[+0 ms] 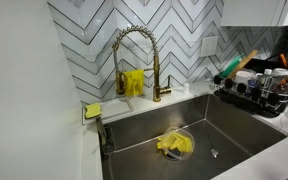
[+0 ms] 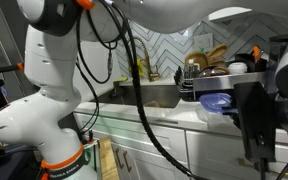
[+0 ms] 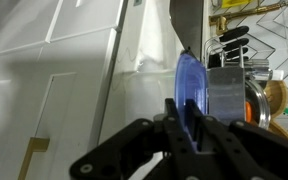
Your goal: Put the blue lid on the lunchbox and then put the lunchbox in the drying rack
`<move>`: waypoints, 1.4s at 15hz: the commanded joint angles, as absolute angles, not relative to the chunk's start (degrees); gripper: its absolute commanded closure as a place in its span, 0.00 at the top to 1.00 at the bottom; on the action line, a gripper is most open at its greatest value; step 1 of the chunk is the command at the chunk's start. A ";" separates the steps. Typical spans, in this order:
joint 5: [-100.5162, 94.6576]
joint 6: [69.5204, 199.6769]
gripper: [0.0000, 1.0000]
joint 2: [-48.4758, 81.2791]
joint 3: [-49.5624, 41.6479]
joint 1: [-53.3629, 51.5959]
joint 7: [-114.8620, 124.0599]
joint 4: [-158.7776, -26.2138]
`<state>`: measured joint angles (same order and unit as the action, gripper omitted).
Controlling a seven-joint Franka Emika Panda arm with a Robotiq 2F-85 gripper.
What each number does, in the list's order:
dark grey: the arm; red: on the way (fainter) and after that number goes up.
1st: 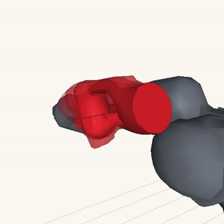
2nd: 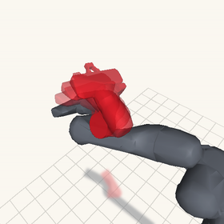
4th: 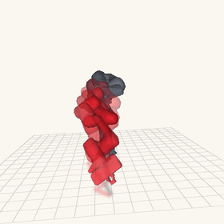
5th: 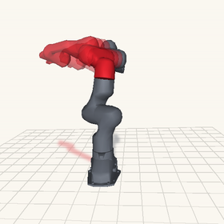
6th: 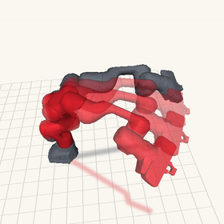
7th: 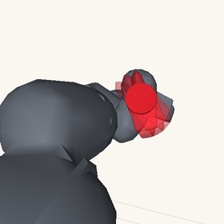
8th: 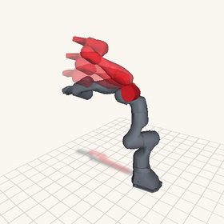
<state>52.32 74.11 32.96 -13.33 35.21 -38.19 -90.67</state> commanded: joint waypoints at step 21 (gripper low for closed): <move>51.73 59.45 0.04 19.53 -14.19 34.80 -37.01 -83.85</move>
